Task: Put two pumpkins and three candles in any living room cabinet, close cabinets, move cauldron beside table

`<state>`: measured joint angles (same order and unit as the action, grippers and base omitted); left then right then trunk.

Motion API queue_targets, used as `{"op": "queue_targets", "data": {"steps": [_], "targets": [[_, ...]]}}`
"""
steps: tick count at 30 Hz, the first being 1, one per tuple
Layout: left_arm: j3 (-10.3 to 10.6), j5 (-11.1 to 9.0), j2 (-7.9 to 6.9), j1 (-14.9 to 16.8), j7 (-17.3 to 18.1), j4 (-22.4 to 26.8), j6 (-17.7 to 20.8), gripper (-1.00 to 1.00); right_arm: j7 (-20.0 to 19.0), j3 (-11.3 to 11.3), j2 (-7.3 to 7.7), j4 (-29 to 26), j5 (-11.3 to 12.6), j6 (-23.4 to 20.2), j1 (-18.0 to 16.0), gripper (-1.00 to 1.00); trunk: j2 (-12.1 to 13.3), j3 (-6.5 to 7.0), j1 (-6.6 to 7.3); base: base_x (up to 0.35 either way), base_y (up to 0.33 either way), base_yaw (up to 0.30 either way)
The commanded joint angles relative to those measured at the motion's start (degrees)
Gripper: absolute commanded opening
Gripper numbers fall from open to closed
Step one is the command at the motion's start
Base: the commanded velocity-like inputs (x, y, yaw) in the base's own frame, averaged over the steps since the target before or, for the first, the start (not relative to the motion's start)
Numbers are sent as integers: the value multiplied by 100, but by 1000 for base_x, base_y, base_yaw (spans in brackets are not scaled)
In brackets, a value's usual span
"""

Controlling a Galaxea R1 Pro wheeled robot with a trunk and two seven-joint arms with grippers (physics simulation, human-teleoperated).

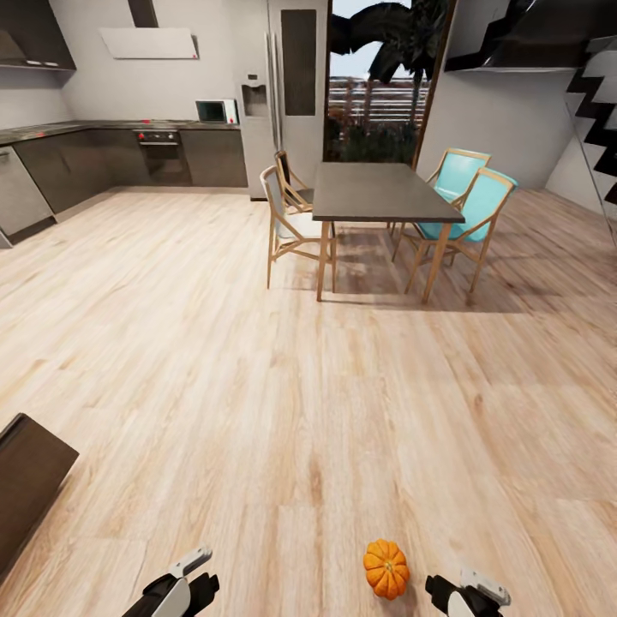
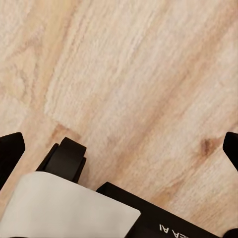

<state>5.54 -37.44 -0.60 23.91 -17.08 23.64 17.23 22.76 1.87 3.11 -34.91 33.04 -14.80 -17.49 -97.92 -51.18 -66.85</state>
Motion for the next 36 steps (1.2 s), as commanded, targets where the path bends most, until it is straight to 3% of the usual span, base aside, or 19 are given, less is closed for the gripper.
{"op": "queue_targets", "data": {"steps": [1,12,15,18,19,21,22,23,25,28,31,36], "targets": [[0,-10,2,0,1,0,0,100,0,-2,-2,53,2,24,0,100,0,0,0,3,0,-3],[-45,-59,-21,0,14,0,6,100,5,-12,-12,93,24,54,0,100,-361,-162,-198,0,0,0],[-81,-61,-27,0,12,24,60,100,4,-12,-12,92,9,61,0,100,-361,-162,-198,0,0,0],[-144,-61,-97,20,12,159,459,100,1,-17,-7,97,7,70,0,100,-361,-162,-198,0,0,0],[-197,-61,-159,29,15,315,803,100,1,-18,-6,101,6,80,0,100,-361,-162,-198,0,0,0],[-342,-61,-244,36,56,758,1407,100,0,-19,-1,104,11,118,0,100,-441,-198,-242,0,0,0],[-513,-61,-280,39,109,1136,1801,100,0,-20,2,105,13,143,0,100,-481,-216,-264,0,0,0],[-867,-61,-312,41,183,1716,2367,100,0,-20,3,106,27,167,0,100,-521,-233,-285,0,0,0],[-1406,-61,-331,43,239,2350,3142,100,-4,-20,4,107,44,184,0,100,-602,-269,-329,0,0,0],[-1969,-61,-340,44,271,2908,3867,100,-7,-20,5,118,62,242,0,100,-722,-323,-395,0,0,0],[-2199,-61,-343,44,287,3150,4126,100,-8,-20,7,126,80,408,0,100,-842,-377,-461,0,0,0],[-2293,-113,-343,44,330,3253,4243,100,-91,-106,94,145,133,519,0,100,-1043,-467,-571,0,0,0]]}}
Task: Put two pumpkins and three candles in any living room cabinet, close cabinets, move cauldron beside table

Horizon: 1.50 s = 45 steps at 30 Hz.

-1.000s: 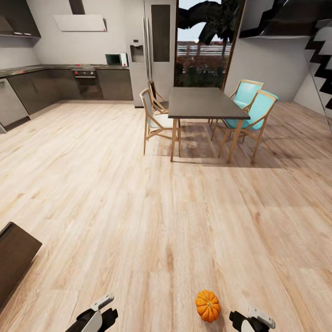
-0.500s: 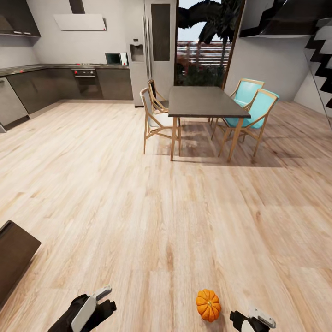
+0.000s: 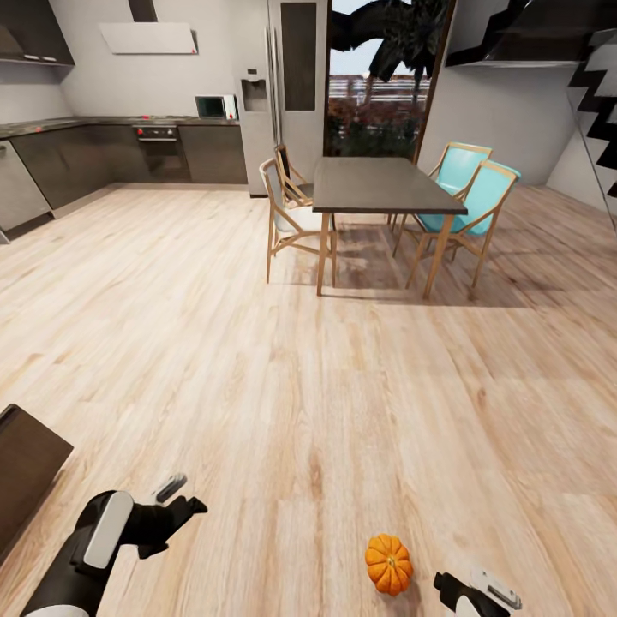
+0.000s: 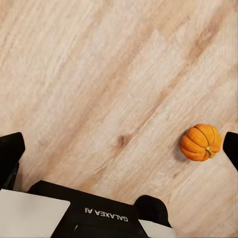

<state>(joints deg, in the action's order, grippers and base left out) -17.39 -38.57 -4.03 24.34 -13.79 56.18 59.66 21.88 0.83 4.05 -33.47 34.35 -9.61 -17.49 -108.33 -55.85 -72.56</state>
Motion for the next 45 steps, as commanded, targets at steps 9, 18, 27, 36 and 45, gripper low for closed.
{"op": "queue_targets", "data": {"steps": [9,18,27,36,45], "targets": [[21,-478,-9,0,77,8,28,100,-1329,-1626,456,882,608,33,-279,100,-362,-162,-198,0,0,0],[33,-505,-2,0,78,-1,29,100,-1409,-1963,444,910,621,436,-324,100,-723,-324,-396,0,0,0],[41,-533,-4,0,78,-1,34,100,-1972,-1985,468,924,639,-326,-518,100,-1084,-485,-594,0,0,0],[35,-573,-6,0,78,-1,34,100,-2045,-1996,474,936,637,-1509,-1105,100,-1445,-647,-791,0,0,0],[53,-770,-8,0,78,-1,34,100,-2060,-2467,492,763,1011,-1618,-1129,100,-1806,-808,-989,0,0,0]]}}
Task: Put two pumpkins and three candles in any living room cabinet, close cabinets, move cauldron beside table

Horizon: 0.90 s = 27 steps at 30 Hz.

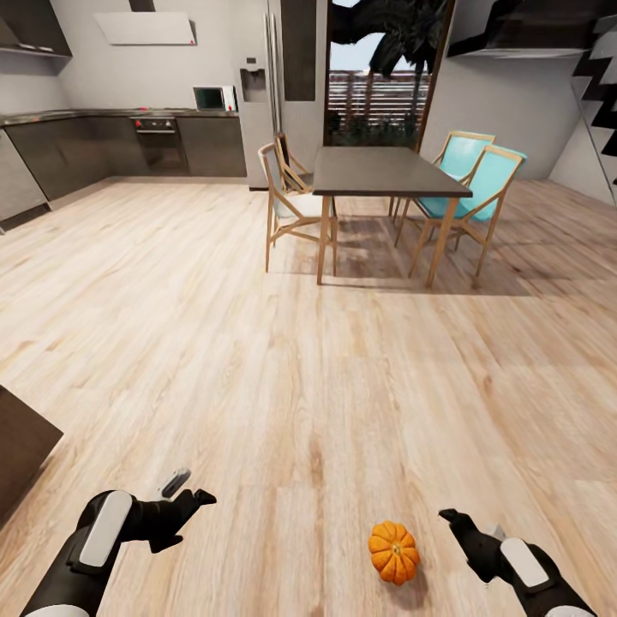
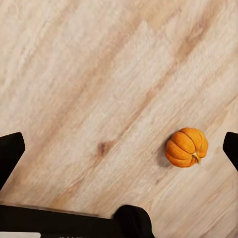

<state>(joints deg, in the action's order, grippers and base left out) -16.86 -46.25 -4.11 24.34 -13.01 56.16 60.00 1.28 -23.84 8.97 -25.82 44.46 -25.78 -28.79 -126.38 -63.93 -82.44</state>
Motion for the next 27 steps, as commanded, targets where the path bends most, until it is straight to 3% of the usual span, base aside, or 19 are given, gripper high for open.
{"op": "queue_targets", "data": {"steps": [1,5,9,14,23,27], "targets": [[3,-3,1,0,0,0,0,100,-3,0,0,-62,-8,2,1,100,-42,-19,-23,0,0,0],[-13,-6,-6,0,3,0,0,100,-12,8,2,-117,-39,81,4,100,-202,-90,-110,0,0,0],[-15,-14,-8,0,6,0,0,100,-18,51,-12,-127,-59,443,5,100,-362,-162,-198,0,0,0],[-10,-15,-2,0,7,0,0,100,-18,362,-20,-110,-68,942,5,100,-563,-252,-308,0,0,0],[-10,-15,-2,0,7,0,0,100,-78,438,-33,-105,-61,1026,5,100,-924,-414,-506,0,0,0],[-17,-15,-6,0,8,0,0,100,-367,641,-25,-100,-60,1029,5,100,-1084,-485,-594,0,0,0]]}}
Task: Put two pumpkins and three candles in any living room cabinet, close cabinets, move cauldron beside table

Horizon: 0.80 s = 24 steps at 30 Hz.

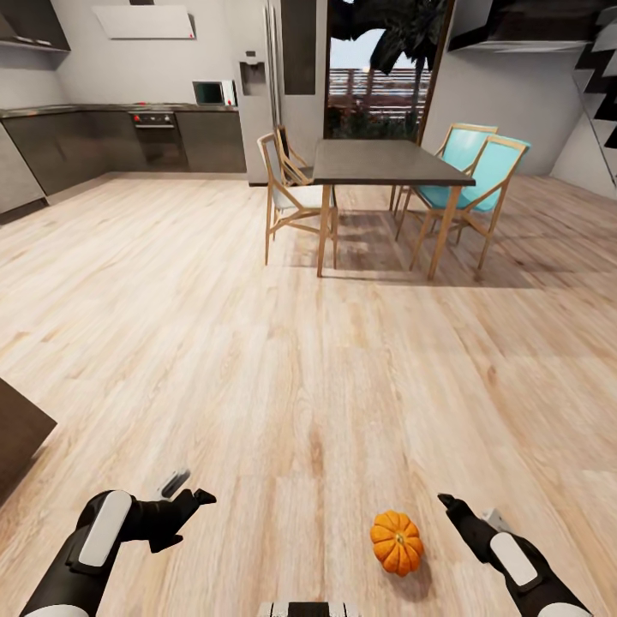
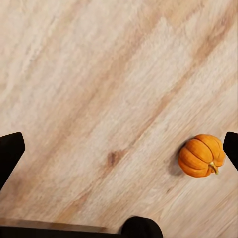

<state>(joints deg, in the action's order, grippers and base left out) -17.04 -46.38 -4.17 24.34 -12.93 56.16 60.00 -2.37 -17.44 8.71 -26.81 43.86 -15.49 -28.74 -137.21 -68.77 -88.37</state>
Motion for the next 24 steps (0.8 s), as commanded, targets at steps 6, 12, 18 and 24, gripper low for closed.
{"op": "queue_targets", "data": {"steps": [6,12,18,24], "targets": [[1,-2,4,0,-2,0,0,100,-268,69,15,1,-3,-8,0,100,-242,-108,-132,0,0,0],[-1,-2,4,0,-6,0,0,100,-297,74,10,1,-8,-15,0,100,-483,-216,-264,0,0,0],[-2,-2,4,0,1,0,0,100,-299,74,8,1,-9,-15,0,100,-607,-336,-338,0,0,0],[-2,-2,-1,0,-1,0,0,100,-299,74,3,1,-6,-15,0,100,-615,-469,-353,0,0,0]]}}
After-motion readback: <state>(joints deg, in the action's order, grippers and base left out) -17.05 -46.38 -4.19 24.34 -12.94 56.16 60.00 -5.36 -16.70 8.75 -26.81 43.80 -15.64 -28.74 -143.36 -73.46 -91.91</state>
